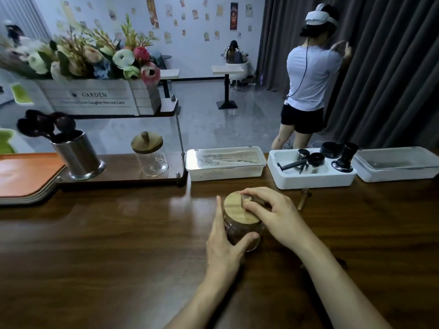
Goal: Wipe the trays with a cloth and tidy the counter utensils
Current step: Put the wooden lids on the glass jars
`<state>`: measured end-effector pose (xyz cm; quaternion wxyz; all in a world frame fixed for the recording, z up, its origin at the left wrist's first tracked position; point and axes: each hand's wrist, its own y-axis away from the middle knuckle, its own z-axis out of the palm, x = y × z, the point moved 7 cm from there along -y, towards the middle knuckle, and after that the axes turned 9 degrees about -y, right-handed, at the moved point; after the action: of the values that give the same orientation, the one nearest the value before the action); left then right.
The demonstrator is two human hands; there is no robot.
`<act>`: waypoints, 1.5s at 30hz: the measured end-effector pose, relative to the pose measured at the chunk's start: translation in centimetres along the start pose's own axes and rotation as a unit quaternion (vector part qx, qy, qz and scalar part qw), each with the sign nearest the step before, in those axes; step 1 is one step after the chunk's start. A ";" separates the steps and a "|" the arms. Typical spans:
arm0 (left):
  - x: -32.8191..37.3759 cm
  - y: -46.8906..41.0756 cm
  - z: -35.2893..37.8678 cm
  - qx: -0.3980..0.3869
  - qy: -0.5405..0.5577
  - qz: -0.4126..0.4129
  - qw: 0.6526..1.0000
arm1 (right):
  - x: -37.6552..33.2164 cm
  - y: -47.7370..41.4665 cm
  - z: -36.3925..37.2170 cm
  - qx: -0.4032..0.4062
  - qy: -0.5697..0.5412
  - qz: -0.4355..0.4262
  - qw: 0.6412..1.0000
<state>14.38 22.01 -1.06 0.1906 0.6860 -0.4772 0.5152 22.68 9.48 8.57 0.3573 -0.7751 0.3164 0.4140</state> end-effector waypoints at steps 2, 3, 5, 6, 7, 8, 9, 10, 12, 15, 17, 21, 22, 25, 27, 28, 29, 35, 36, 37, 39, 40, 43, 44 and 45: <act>0.1 0.0 -0.1 -0.007 0.024 0.007 1.000 | 0.2 0.4 0.1 0.010 0.008 0.007 1.000; 0.0 -0.1 -0.2 -0.011 0.035 0.010 0.999 | 0.4 0.7 0.1 0.020 0.011 0.009 1.000; 0.0 -0.3 -0.6 -0.019 0.046 0.025 0.998 | 0.9 1.2 0.3 0.042 0.018 0.020 0.999; 0.3 -0.5 -0.9 -0.022 0.046 0.038 0.998 | 1.3 1.5 0.3 0.055 0.014 0.031 0.998; 0.8 -0.7 -1.3 -0.021 0.046 0.050 0.998 | 1.6 1.8 0.3 0.069 0.002 0.043 0.997; 1.3 -1.0 -1.7 -0.017 0.043 0.058 0.997 | 2.0 2.0 0.2 0.080 -0.018 0.057 0.995; 1.6 -1.4 -2.0 -0.015 0.036 0.063 0.997 | 2.3 2.3 0.2 0.085 -0.046 0.071 0.993; 1.8 -1.7 -2.0 -0.016 0.030 0.066 0.997 | 2.7 2.6 0.4 0.085 -0.078 0.087 0.990; 1.4 -2.1 -1.7 -0.032 0.027 0.056 0.998 | 3.1 3.1 0.8 0.086 -0.126 0.103 0.983; 0.6 -1.9 -1.2 -0.055 0.028 0.034 0.998 | 3.2 3.2 0.9 0.102 -0.150 0.086 0.980; 0.9 -1.6 -1.2 -0.063 0.038 0.020 0.997 | 3.4 3.0 0.8 0.097 -0.164 0.082 0.978; 1.2 -1.3 -1.4 -0.079 0.040 -0.002 0.996 | 4.0 3.0 1.0 0.093 -0.180 0.091 0.975; 1.2 -1.3 -1.4 -0.079 0.041 -0.007 0.996 | 4.3 3.1 1.2 0.095 -0.177 0.096 0.975; 1.1 -1.3 -1.5 -0.072 0.047 -0.015 0.996 | 4.7 3.9 1.7 0.118 -0.154 0.103 0.976; 0.8 -1.0 -1.4 -0.062 0.056 -0.025 0.996 | 4.8 5.5 1.8 0.156 -0.127 0.116 0.973; 0.6 -0.8 -1.5 -0.058 0.062 -0.026 0.996 | 4.9 6.6 2.0 0.172 -0.115 0.126 0.970; 0.5 -0.6 -1.5 -0.057 0.070 -0.027 0.996 | 5.0 7.7 2.2 0.180 -0.110 0.137 0.968; 1.2 0.2 -1.2 -0.088 0.103 -0.032 0.990 | 3.9 7.9 3.7 0.185 -0.171 0.143 0.957; 1.1 0.3 -1.5 -0.086 0.102 -0.030 0.991 | 3.4 7.5 4.2 0.189 -0.192 0.138 0.953; 0.9 0.2 -2.2 -0.079 0.099 -0.029 0.992 | 2.9 7.0 4.8 0.185 -0.209 0.135 0.951; -0.2 -0.2 -4.6 -0.059 0.090 -0.028 0.994 | 1.7 6.1 7.0 0.163 -0.234 0.131 0.950; -0.8 -0.4 -6.2 -0.050 0.084 -0.026 0.995 | 1.0 5.5 8.4 0.153 -0.244 0.127 0.949; -3.0 -1.7 -12.4 -0.008 0.069 -0.016 0.997 | -1.7 3.1 13.5 0.124 -0.275 0.107 0.947; -3.8 -2.1 -14.7 0.006 0.066 -0.015 0.998 | -2.7 2.1 15.6 0.111 -0.281 0.100 0.948; -4.5 -2.6 -17.0 0.018 0.064 -0.013 0.998 | -3.8 1.1 17.7 0.100 -0.286 0.095 0.948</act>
<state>7.59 38.12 2.28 0.2151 0.6606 -0.4460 0.5642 12.74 24.01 4.39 0.4676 -0.5511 0.3129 0.6162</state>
